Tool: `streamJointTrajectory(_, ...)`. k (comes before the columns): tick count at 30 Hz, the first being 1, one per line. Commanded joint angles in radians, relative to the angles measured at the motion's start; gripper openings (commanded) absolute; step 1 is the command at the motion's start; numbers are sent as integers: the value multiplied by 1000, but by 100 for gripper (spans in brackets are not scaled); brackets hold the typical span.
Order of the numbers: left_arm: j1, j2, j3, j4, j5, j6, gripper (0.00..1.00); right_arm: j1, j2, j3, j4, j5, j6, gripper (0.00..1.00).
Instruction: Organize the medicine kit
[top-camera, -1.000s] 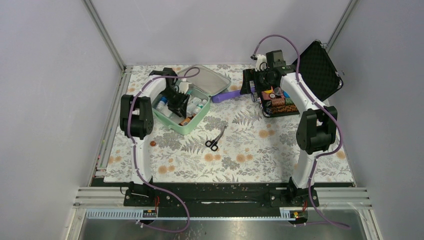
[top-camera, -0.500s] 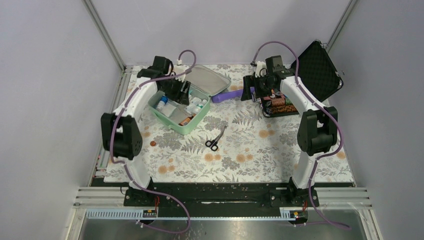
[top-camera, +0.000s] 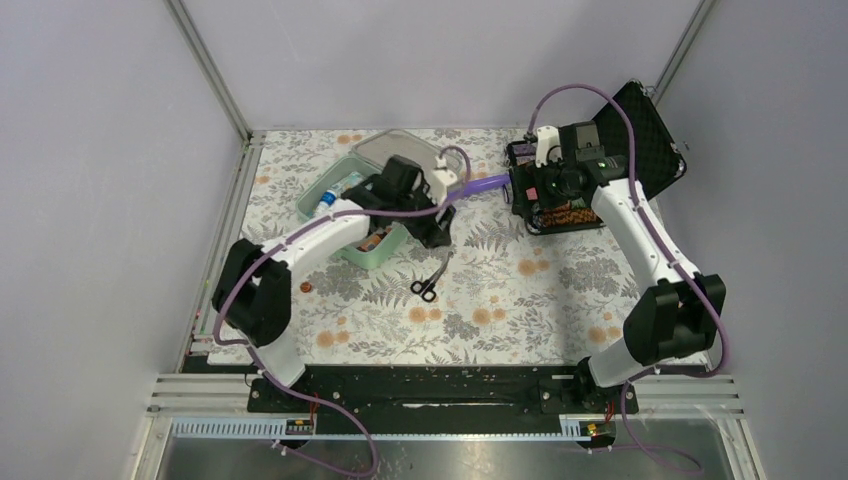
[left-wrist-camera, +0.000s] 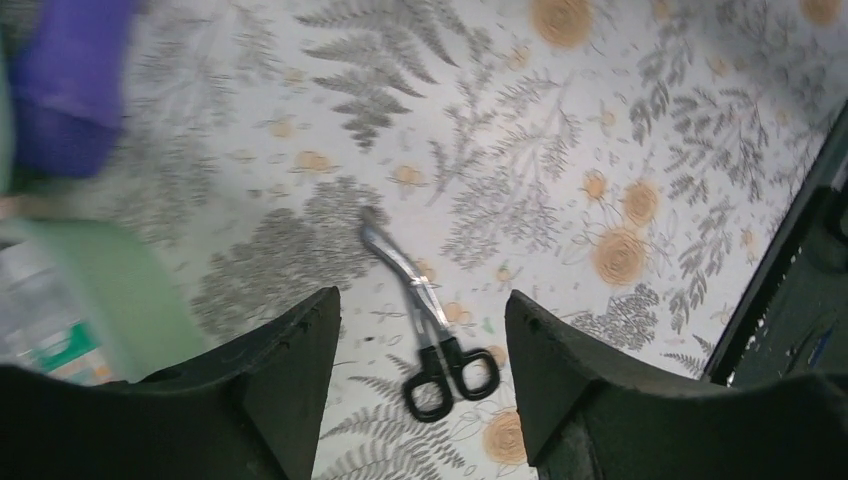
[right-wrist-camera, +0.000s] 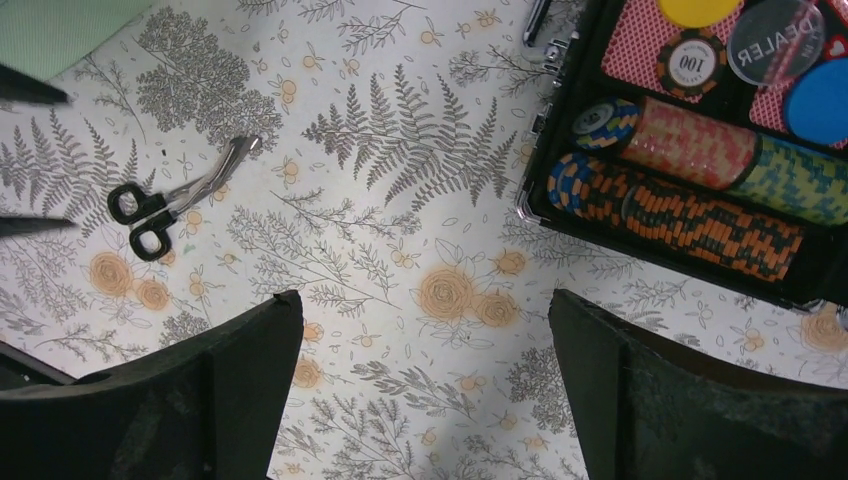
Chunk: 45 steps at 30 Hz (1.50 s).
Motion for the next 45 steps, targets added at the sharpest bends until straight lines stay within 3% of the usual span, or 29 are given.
streamJointTrajectory(1, -59, 58, -41, 81, -16, 31, 61, -25, -80, -48, 66, -2, 64, 99)
streamJointTrajectory(4, -108, 79, -107, 97, -22, 22, 60, -25, -128, -134, 202, -32, 191, 94)
streamJointTrajectory(7, -166, 65, -149, 109, -142, 46, 61, -24, -168, -259, 350, -120, 264, 88)
streamJointTrajectory(14, -127, 152, -113, 90, -201, -63, 62, -24, -185, -458, 571, -79, 412, 84)
streamJointTrajectory(23, -178, 269, -27, 114, -294, -117, 56, -24, -249, -518, 523, -23, 421, 83)
streamJointTrajectory(28, -183, 321, 0, 89, -303, -101, 35, -24, -244, -530, 527, -19, 427, 83)
streamJointTrajectory(30, -182, 322, 6, 66, -318, -99, 35, -24, -242, -525, 526, -20, 428, 83)
streamJointTrajectory(34, -179, 321, 45, -31, -377, -93, 49, -24, -239, -514, 526, -21, 426, 83)
streamJointTrajectory(38, -178, 315, 42, -81, -363, -72, 49, -23, -229, -516, 527, -26, 428, 84)
streamJointTrajectory(45, -205, 363, 87, -156, -315, -22, 41, -23, -202, -488, 520, -31, 434, 84)
